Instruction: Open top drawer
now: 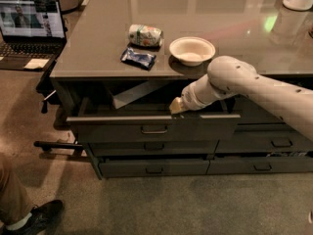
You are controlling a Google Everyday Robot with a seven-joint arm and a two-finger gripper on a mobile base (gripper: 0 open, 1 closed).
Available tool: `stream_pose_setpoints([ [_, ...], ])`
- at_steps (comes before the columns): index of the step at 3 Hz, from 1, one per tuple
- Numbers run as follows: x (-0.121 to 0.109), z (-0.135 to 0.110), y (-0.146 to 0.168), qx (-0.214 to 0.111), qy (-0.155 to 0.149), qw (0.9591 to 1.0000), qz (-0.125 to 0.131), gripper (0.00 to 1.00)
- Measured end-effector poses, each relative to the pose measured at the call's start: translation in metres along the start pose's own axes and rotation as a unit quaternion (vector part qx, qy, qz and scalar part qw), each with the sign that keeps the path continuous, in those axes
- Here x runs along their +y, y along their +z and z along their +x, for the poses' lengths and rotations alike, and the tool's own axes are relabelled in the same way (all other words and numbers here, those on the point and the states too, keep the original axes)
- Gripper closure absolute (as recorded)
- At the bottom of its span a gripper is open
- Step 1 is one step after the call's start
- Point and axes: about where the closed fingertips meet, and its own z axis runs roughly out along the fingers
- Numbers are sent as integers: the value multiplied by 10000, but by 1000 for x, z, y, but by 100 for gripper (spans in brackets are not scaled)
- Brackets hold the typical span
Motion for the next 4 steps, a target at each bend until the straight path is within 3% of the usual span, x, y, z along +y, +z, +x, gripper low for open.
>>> stream_pose_setpoints([
  [3,2,9,-9,103,-213,9997,-70,100],
  [4,-6,30,-38,-102,-137,9999,-26,100],
])
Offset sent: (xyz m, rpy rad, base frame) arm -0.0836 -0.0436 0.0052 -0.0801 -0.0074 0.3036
